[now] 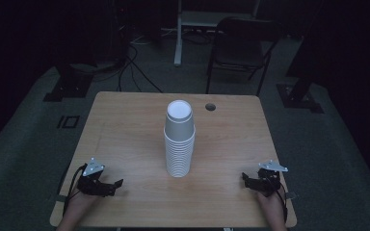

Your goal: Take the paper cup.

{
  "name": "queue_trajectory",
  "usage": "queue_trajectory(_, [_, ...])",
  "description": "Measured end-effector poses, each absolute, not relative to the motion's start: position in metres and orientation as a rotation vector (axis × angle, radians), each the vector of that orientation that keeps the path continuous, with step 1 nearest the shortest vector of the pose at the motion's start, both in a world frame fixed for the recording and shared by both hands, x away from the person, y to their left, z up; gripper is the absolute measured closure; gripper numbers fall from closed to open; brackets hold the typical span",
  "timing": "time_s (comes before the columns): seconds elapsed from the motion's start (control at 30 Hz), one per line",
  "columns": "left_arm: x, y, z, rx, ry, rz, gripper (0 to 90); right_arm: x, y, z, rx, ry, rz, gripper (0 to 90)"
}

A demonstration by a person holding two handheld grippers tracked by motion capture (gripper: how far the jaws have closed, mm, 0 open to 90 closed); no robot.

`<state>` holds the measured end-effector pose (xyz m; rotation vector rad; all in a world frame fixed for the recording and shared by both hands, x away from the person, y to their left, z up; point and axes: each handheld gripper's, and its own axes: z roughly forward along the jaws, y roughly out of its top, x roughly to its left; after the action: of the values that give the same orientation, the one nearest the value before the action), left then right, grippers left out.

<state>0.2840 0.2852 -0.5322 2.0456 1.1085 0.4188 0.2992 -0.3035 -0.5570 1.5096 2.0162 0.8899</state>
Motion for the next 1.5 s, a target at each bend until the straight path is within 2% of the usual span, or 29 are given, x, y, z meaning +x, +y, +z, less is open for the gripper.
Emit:
queue_trajectory(0.77, [0.299, 0.241, -0.487, 2.050, 0.862, 0.369, 0.3, 0.299, -0.303, -0.557, 1.511, 2.015, 0.891, 11.9])
queue_trajectory(1.5, [0.312, 0.201, -0.455, 2.061, 0.708, 0.337, 0.5, 0.299, -0.303, -0.557, 1.511, 2.015, 0.891, 12.0])
